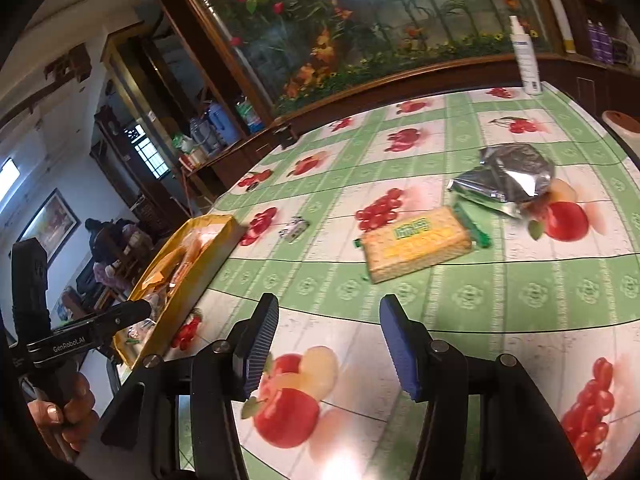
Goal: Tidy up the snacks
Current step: 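Move left tool to white milk candy while right tool approaches WEIDAN cracker pack, then grasp milk candy with left tool while right tool grasps WEIDAN cracker pack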
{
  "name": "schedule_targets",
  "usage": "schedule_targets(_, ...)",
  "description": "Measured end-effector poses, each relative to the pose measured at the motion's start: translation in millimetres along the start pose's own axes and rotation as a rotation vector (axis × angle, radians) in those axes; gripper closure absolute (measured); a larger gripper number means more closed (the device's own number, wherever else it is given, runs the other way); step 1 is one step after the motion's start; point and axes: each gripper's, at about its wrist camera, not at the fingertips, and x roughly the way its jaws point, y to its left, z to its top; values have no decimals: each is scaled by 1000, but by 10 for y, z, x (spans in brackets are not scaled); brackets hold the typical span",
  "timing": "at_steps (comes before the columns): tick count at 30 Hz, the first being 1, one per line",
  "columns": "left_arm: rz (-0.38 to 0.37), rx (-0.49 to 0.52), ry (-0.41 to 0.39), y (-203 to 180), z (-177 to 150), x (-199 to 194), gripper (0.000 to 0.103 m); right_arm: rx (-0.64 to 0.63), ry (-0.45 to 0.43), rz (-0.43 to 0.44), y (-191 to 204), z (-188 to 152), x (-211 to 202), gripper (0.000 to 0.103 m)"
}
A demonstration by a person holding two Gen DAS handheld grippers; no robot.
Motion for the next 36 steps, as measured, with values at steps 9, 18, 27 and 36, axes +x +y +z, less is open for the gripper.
schedule_targets(9,-11,43,25,-252,183,279,34,16,18,-58,-155,67,83,34)
schedule_targets(18,-37,48,112,-328,473,862,34,22,108,-84,-111,171,515,33)
schedule_targets(27,-40,60,157,-379,732,1363,34,75,129,-238,-224,443,932,29)
schedule_targets(36,3,79,148,-440,842,1714,35,-115,160,-412,-85,616,1344,32)
